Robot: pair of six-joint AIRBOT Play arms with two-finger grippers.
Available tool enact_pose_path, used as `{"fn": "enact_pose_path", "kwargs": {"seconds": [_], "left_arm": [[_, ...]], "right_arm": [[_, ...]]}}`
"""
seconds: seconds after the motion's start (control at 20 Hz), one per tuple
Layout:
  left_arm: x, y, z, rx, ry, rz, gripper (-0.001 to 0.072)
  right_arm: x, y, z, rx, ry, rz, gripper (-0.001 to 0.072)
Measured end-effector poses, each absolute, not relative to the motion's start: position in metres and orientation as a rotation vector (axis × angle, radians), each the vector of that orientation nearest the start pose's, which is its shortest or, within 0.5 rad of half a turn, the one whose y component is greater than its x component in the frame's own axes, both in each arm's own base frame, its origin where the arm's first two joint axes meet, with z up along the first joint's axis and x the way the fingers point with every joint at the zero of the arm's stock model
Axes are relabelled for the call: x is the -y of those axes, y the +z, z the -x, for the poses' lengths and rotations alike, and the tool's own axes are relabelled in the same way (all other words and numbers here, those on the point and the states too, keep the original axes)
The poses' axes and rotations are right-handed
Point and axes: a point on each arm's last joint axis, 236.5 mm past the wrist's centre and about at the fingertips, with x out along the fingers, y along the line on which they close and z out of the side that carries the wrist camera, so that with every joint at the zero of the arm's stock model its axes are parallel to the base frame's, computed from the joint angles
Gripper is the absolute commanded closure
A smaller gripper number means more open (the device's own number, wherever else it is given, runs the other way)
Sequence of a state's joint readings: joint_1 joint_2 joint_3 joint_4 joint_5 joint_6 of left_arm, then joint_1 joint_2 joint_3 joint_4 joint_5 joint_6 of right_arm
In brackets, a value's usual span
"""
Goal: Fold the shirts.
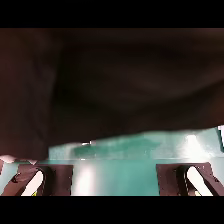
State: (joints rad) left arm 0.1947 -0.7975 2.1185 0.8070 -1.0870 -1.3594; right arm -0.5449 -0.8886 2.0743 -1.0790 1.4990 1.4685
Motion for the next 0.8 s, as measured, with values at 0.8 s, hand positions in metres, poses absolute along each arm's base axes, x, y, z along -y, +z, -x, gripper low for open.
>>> {"fn": "enact_pose_path", "kwargs": {"seconds": [0.8], "left_arm": [[0.087, 0.136, -0.48, -0.855, -0.459, 0.408, 0.0683]], "right_arm": [[0.064, 0.063, -0.439, -1.258, -0.002, -0.459, 0.0698]]}}
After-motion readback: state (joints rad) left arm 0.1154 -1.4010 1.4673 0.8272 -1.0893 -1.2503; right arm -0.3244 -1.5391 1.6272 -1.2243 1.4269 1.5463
